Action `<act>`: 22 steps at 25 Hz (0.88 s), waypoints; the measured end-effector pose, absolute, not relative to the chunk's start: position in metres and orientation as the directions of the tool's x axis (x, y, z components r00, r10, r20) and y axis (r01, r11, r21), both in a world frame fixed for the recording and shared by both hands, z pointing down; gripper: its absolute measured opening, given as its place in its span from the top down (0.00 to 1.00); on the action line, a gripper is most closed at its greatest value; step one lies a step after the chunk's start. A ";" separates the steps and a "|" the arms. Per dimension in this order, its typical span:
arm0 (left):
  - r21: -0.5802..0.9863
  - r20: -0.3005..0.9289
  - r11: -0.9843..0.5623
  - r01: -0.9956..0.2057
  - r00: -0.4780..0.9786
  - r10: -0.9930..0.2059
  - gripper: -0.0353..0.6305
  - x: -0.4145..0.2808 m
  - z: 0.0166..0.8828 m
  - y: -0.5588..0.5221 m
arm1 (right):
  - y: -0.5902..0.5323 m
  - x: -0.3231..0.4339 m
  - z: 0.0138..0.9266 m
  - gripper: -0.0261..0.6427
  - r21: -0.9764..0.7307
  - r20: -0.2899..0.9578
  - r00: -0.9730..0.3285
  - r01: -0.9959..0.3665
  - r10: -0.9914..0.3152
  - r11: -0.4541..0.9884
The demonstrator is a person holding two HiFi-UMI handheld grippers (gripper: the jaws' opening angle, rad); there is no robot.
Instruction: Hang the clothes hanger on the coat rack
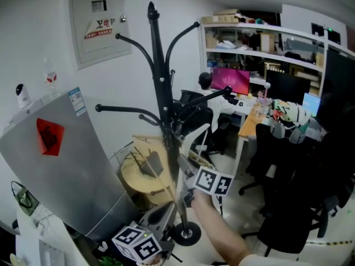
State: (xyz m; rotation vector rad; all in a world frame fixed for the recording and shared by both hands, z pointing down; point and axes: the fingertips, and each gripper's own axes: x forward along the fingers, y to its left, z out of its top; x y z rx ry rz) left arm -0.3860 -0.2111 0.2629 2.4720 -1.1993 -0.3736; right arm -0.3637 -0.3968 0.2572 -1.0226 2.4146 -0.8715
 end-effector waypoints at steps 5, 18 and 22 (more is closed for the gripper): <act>0.449 -0.085 -0.582 -0.678 0.616 -0.783 0.95 -0.389 0.264 -0.210 | -0.394 -0.366 0.257 0.70 -0.652 -0.085 -0.665 -0.526 -0.742 0.546; 0.479 -0.107 -0.625 -0.616 0.666 -0.738 0.95 -0.399 0.265 -0.197 | -0.376 -0.344 0.253 0.66 -0.582 -0.073 -0.577 -0.638 -0.813 0.505; 0.491 -0.111 -0.642 -0.589 0.688 -0.717 0.95 -0.407 0.267 -0.182 | -0.359 -0.338 0.257 0.66 -0.578 -0.063 -0.539 -0.667 -0.840 0.471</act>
